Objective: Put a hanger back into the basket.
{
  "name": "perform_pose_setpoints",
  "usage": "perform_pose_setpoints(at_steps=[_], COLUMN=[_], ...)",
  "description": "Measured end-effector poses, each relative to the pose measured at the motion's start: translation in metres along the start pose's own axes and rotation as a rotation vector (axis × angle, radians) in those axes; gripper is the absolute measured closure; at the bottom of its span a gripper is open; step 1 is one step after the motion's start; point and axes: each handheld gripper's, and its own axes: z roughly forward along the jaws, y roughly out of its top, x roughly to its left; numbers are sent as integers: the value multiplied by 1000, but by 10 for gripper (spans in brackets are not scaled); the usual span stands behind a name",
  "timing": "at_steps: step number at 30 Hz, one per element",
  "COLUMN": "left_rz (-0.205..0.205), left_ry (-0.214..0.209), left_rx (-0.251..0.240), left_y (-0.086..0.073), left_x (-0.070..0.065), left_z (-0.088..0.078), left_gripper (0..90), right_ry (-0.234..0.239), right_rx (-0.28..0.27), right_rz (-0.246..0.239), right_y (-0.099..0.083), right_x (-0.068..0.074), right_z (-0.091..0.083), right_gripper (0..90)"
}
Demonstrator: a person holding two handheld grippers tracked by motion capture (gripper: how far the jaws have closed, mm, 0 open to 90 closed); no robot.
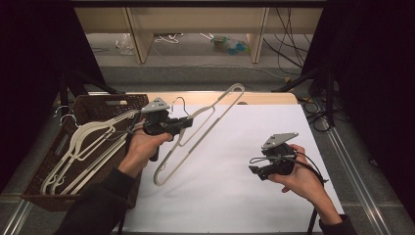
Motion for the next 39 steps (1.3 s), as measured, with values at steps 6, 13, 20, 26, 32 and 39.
perform_pose_setpoints(at_steps=[6,13,20,26,32,39], left_rz=[-56,-96,-100,-133,-163,-201], left_ry=[-12,-50,-11,67,125,183], left_rx=[-70,-154,-188,-229,-294,-301], left_y=[8,16,17,18,31,32], left_x=[-4,-14,-6,21,41,64], left_z=[-27,-54,-91,-134,-176,-202], left_gripper=[855,855,855,855,854,854], right_ry=[-1,14,12,19,19,20], right_rx=[9,24,29,56,55,76], right_rz=[6,-17,-18,2,-18,-16], right_y=[-10,-12,-16,-19,-20,-22], right_x=[0,2,0,-1,-1,-1], right_z=[9,9,9,10,15,18], right_gripper=[290,287,286,283,280,275])
